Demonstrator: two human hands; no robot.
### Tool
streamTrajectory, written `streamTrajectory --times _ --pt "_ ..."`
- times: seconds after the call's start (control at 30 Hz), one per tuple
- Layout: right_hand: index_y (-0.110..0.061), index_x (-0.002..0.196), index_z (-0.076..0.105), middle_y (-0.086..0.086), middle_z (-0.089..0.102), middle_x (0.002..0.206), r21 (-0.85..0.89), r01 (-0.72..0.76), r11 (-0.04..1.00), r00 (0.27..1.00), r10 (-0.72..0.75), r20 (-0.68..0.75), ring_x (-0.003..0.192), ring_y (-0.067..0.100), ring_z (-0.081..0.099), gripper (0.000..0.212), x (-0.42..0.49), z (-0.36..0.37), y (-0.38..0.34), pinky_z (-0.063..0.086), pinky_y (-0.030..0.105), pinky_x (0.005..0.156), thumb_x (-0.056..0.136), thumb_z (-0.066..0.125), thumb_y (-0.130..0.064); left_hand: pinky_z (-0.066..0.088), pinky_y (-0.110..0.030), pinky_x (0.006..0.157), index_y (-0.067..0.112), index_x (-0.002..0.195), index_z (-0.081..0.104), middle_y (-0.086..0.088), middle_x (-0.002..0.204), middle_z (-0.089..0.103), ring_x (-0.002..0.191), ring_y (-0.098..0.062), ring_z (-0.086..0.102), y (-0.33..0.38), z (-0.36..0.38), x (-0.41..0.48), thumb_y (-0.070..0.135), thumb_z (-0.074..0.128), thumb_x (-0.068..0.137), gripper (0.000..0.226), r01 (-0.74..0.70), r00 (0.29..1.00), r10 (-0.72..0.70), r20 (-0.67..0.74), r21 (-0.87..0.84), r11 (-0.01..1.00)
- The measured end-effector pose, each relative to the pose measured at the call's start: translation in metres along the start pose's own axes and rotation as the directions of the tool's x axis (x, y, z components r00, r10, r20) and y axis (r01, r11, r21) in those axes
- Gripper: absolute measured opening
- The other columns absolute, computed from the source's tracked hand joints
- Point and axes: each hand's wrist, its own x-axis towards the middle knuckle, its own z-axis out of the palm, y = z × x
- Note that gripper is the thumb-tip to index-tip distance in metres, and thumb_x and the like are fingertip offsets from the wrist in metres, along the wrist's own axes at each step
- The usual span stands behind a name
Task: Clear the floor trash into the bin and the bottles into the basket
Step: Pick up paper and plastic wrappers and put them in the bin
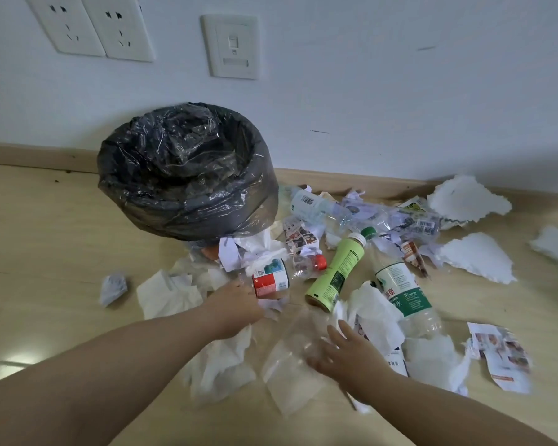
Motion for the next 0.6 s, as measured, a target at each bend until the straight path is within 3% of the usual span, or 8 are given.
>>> streamTrajectory --times 0.07,0.1,0.17,0.2,0.23,0.33,0.43,0.6 --pt "-0.032 0.074 0.077 -0.007 0.068 0.062 0.003 -0.071 0.997 0.997 0.071 -0.014 0.063 0.024 0.069 0.075 -0.001 -0.012 -0.004 0.059 0.035 0.069 0.000 0.087 -0.035 0.041 -0.030 0.076 0.019 0.100 0.056 -0.007 0.110 0.060 0.100 -0.026 0.054 -0.001 -0.004 0.005 0.018 0.043 0.094 0.014 0.133 0.989 -0.145 -0.026 -0.262 0.956" --pt "-0.029 0.082 0.077 -0.003 0.070 0.069 -0.050 -0.091 0.995 0.995 0.093 0.033 0.072 0.027 0.069 0.072 -0.001 -0.017 -0.008 0.056 0.038 0.080 0.012 0.090 -0.034 0.040 -0.030 0.071 0.021 0.094 0.052 -0.006 0.107 0.060 0.095 -0.024 0.054 -0.003 -0.007 0.006 0.024 0.044 0.094 0.008 0.188 0.978 -0.209 -0.011 -0.394 0.900" --pt "-0.016 0.123 0.060 0.015 0.064 0.118 -0.107 -0.051 0.993 0.986 0.067 0.153 0.119 0.041 0.051 0.063 -0.004 -0.025 -0.013 0.029 0.051 0.111 0.064 0.083 -0.024 0.036 -0.028 0.065 0.022 0.087 0.043 -0.003 0.101 0.060 0.085 -0.020 0.050 -0.006 -0.012 0.011 0.030 0.045 0.095 0.011 0.257 0.956 -0.291 0.037 -0.585 0.769" --pt "-0.010 0.134 0.048 0.019 0.051 0.135 -0.153 0.004 0.988 0.982 0.025 0.189 0.133 0.043 0.035 0.057 -0.005 -0.014 -0.015 0.014 0.056 0.115 0.082 0.069 -0.018 0.034 -0.028 0.064 0.021 0.086 0.042 -0.001 0.094 0.058 0.081 -0.019 0.048 -0.007 -0.013 0.012 0.031 0.045 0.095 0.014 0.276 0.947 -0.319 0.049 -0.636 0.721" --pt "-0.008 0.133 0.048 0.017 0.050 0.136 -0.154 0.014 0.988 0.976 0.020 0.215 0.134 0.042 0.033 0.053 -0.007 -0.012 -0.018 0.013 0.058 0.113 0.084 0.066 -0.018 0.033 -0.028 0.064 0.020 0.086 0.041 0.002 0.086 0.055 0.079 -0.019 0.047 -0.006 -0.017 0.012 0.032 0.045 0.095 0.016 0.287 0.937 -0.347 0.052 -0.680 0.674" --pt "-0.013 0.099 0.072 0.009 0.070 0.104 -0.084 -0.003 0.996 0.962 0.026 0.274 0.107 0.036 0.061 0.040 -0.011 -0.015 -0.027 0.039 0.054 0.100 0.064 0.081 -0.029 0.034 -0.030 0.064 0.018 0.085 0.042 0.007 0.073 0.047 0.074 -0.019 0.047 -0.005 -0.021 0.012 0.035 0.044 0.096 0.020 0.326 0.918 -0.386 0.091 -0.729 0.602" --pt "-0.006 0.124 0.052 0.016 0.053 0.128 0.010 -0.107 0.994 0.967 0.102 0.234 0.120 0.035 0.047 0.034 -0.003 -0.009 -0.019 0.033 0.048 0.101 0.091 0.048 -0.003 0.036 -0.031 0.066 0.018 0.089 0.049 0.001 0.082 0.055 0.077 -0.019 0.050 -0.003 -0.023 0.010 0.045 0.039 0.096 0.029 0.328 0.924 -0.363 0.125 -0.747 0.579" --pt "-0.018 0.123 0.049 0.004 0.054 0.124 0.416 -0.498 0.761 0.861 0.490 0.133 0.108 0.023 0.055 0.028 0.017 -0.032 0.029 0.047 0.033 0.085 0.097 0.040 -0.026 0.043 -0.029 0.083 0.023 0.119 0.050 0.004 0.122 0.055 0.106 -0.015 0.052 0.005 -0.007 -0.008 0.057 0.045 0.089 0.046 0.239 0.970 -0.129 0.208 -0.696 0.677"
